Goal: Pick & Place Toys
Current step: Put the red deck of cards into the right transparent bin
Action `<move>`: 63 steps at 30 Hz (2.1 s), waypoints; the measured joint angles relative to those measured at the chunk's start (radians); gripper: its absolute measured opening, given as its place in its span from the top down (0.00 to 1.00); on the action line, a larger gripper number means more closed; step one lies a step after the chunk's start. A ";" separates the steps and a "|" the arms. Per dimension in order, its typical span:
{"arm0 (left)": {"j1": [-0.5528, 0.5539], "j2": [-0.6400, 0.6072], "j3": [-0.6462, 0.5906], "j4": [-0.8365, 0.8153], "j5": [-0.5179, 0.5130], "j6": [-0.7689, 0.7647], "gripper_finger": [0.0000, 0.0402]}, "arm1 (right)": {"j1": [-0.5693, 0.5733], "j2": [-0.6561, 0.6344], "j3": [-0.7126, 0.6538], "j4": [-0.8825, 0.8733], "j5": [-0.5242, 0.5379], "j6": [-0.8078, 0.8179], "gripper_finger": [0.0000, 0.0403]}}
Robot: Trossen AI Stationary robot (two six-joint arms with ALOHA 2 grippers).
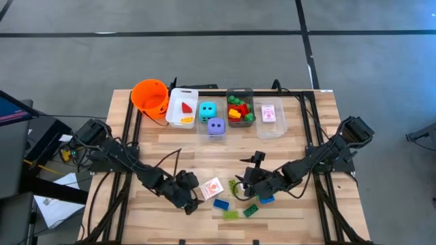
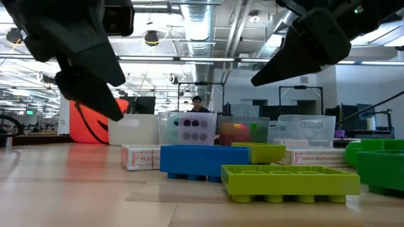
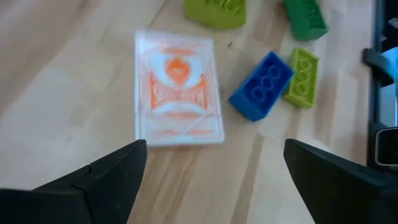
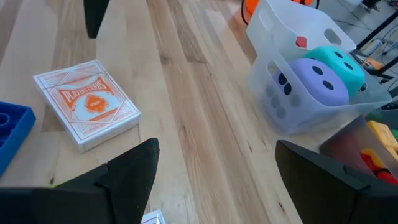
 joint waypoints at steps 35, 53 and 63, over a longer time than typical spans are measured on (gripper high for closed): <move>0.041 0.004 -0.001 -0.058 -0.039 -0.201 0.01 | 0.001 0.000 0.000 -0.027 0.003 0.078 0.21; -0.027 0.138 0.000 0.001 -0.217 -0.076 0.01 | 0.001 0.000 0.000 -0.044 0.004 0.078 0.21; -0.044 0.247 0.003 0.143 -0.329 -0.015 0.01 | -0.002 0.000 0.000 -0.045 0.008 0.071 0.21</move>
